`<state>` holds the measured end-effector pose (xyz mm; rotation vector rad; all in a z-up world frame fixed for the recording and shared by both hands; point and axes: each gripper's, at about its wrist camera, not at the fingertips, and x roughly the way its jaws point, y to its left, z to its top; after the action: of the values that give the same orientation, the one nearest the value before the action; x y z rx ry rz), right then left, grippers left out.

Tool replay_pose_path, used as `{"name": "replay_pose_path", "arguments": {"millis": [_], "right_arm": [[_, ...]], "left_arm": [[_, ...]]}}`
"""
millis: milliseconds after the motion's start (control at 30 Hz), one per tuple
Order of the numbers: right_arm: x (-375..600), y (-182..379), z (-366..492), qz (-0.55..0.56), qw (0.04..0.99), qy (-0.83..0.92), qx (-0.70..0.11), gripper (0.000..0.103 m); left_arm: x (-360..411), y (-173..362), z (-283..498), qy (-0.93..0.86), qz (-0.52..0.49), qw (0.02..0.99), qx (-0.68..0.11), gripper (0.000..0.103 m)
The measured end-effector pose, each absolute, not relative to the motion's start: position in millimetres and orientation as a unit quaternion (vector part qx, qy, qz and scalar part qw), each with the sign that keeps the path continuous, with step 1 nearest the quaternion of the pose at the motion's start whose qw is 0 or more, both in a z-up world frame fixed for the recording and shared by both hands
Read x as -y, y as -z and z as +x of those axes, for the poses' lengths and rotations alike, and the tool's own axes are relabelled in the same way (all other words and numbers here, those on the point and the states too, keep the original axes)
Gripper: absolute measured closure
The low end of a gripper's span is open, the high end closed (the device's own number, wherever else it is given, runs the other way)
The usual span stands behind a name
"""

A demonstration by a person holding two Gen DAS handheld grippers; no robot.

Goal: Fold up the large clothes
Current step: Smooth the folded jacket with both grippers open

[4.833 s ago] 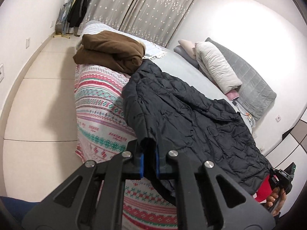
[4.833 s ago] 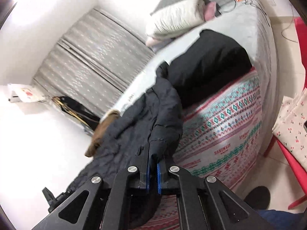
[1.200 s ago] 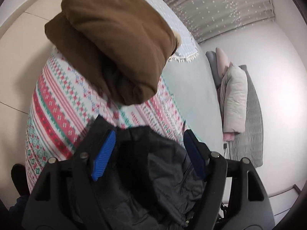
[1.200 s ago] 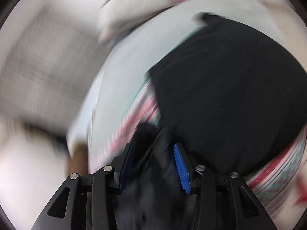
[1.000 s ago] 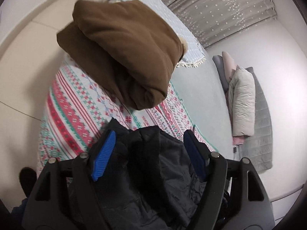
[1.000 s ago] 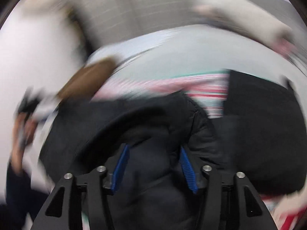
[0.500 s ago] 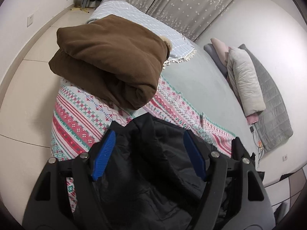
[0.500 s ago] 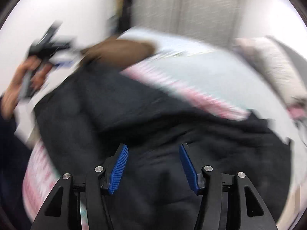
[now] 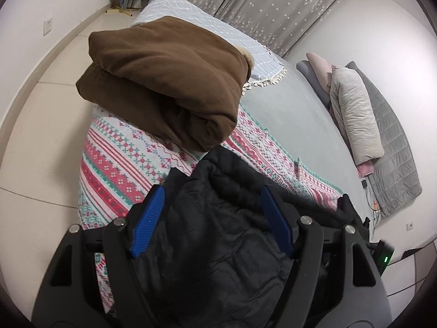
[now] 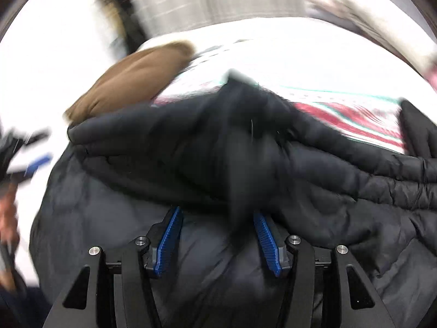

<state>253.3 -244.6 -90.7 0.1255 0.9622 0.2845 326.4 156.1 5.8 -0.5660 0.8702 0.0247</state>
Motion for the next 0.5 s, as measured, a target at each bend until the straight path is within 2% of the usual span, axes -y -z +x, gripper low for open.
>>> {"name": "replay_pose_path", "arguments": {"millis": [100,233,400,500], "right_arm": [[260,98,271,0.081,0.884,-0.108,-0.448,0.046],[247,109,276,0.083,0.861,-0.124,-0.486,0.046],[272,75,253,0.101,0.872,-0.132,-0.460,0.046],[296,67,241,0.109,0.875,-0.101,-0.460,0.046]], "left_arm": [[-146,-6,327,-0.008,-0.245,0.875,-0.417,0.029],[-122,3,330,0.011,-0.208,0.875,-0.438,0.029],[-93,12,328,0.013,-0.143,0.888,-0.438,0.029],[-81,36,333,-0.009,-0.073,0.882,-0.466,0.029]]}}
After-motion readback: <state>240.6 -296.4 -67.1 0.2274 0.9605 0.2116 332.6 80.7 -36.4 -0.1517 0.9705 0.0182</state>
